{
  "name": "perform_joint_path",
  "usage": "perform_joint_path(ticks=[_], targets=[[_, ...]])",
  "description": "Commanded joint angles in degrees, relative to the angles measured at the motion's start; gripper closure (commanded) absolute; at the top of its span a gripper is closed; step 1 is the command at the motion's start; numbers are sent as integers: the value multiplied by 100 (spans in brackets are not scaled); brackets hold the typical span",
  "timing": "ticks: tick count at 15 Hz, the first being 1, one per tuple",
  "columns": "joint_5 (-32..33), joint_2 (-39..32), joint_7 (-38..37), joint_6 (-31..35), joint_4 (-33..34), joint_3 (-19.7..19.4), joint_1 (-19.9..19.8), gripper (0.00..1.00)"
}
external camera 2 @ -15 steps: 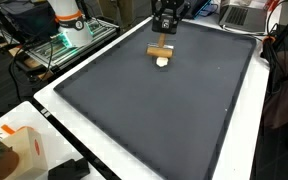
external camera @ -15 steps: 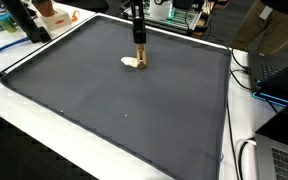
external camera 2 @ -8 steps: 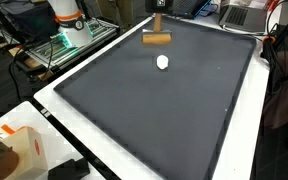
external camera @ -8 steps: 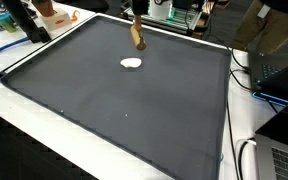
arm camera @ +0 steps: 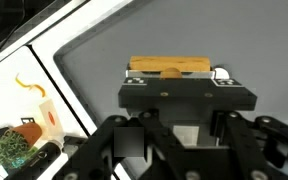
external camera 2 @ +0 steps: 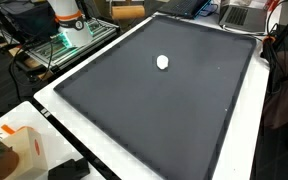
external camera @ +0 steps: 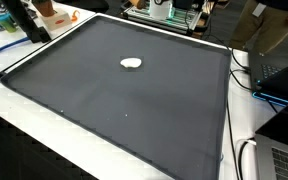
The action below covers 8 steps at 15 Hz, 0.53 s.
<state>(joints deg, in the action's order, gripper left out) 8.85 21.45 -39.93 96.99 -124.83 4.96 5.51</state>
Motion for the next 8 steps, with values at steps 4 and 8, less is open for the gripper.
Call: perform_joint_path(ticks=[4,8], targets=[[-288,-211,1390,503,125,30,-59,77],[-732,-160,2742,735,142,-102,-11,77]])
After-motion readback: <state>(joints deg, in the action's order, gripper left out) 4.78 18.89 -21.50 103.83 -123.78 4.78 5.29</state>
